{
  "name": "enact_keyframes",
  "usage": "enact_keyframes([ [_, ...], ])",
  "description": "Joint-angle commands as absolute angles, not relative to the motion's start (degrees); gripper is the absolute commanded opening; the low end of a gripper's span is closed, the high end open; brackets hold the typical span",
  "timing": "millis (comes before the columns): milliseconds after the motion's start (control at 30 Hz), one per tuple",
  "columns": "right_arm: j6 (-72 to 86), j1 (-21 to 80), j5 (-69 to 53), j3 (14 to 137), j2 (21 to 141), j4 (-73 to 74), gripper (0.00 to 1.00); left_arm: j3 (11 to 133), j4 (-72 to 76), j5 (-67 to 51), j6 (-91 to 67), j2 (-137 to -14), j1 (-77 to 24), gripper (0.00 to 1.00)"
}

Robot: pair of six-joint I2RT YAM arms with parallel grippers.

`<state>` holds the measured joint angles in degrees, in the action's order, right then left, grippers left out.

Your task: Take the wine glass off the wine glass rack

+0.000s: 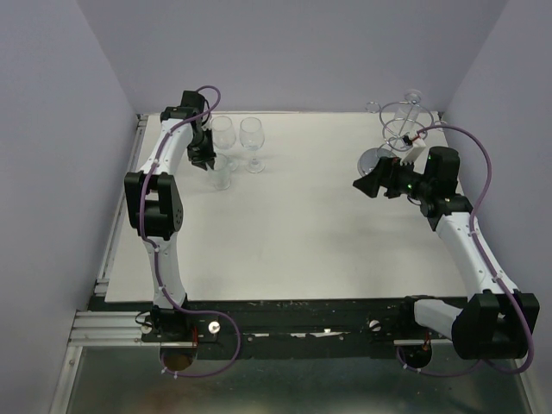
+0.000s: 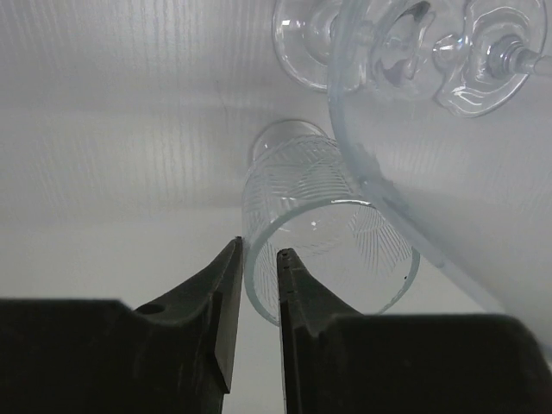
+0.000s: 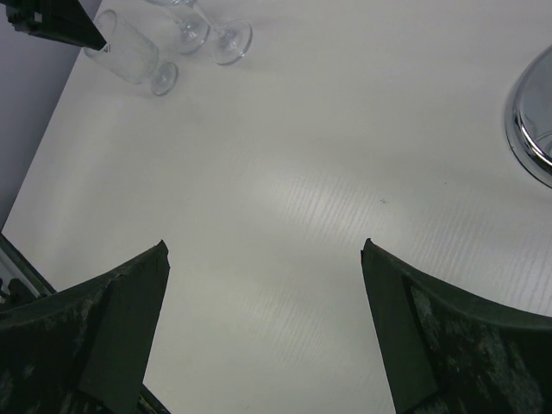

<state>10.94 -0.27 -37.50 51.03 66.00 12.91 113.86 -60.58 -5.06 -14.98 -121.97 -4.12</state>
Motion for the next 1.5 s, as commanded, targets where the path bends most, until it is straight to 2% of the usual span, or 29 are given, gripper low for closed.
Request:
enact_keyframes([
  [0,11.3,0.0,-35.9,50.6,66.7,11.1,1.00,113.5,-59.8,-4.5,-14.9,-121.9,-3.8,0.33],
  [333,11.6,0.0,-35.9,50.4,66.9,10.6,1.00,113.9,-59.6,-3.5,-14.5,-120.5,-3.8,0.39],
  [400,11.6,0.0,-35.9,50.3,66.7,10.6,1.00,113.7,-59.5,-2.1,-15.4,-119.0,-3.8,0.43],
  [500,11.6,0.0,-35.9,50.2,66.8,10.9,1.00,112.9,-58.6,-1.5,-15.9,-115.3,-3.7,0.53],
  [600,11.6,0.0,-36.1,50.2,66.8,10.8,1.00,112.7,-59.0,-0.5,-15.7,-112.2,-3.5,0.79],
  [633,11.6,0.0,-36.3,50.4,66.9,10.6,1.00,112.6,-59.1,1.1,-15.7,-111.3,-3.5,0.86],
  [667,11.6,0.0,-36.4,50.4,66.9,10.4,1.00,112.5,-59.3,0.7,-15.3,-110.3,-3.3,0.87],
  [967,10.1,0.0,-42.1,54.2,67.4,9.8,1.00,110.4,-58.3,0.7,-11.9,-103.8,-2.9,0.90],
  [1000,9.1,-0.1,-44.0,55.8,67.5,9.9,1.00,111.1,-57.4,0.1,-11.2,-102.9,-2.9,0.96],
  [1033,7.7,0.0,-45.9,57.8,67.8,9.9,1.00,112.2,-56.2,-3.0,-10.7,-102.0,-3.0,0.99],
  [1133,3.8,0.0,-48.2,64.0,69.1,9.7,1.00,109.4,-44.3,-8.9,-14.0,-95.7,-3.2,0.99],
  [1267,1.3,-0.5,-42.6,73.2,71.5,8.6,1.00,99.6,-27.4,-10.4,-15.1,-88.3,-7.4,0.99],
  [1400,-1.3,-2.3,-35.7,80.1,73.5,8.8,1.00,100.5,-26.4,-5.0,-10.7,-89.6,-14.7,0.99],
  [1467,-2.6,-2.7,-27.1,81.6,73.9,9.1,1.00,99.6,-25.8,-6.3,-10.5,-90.1,-16.4,0.99],
])
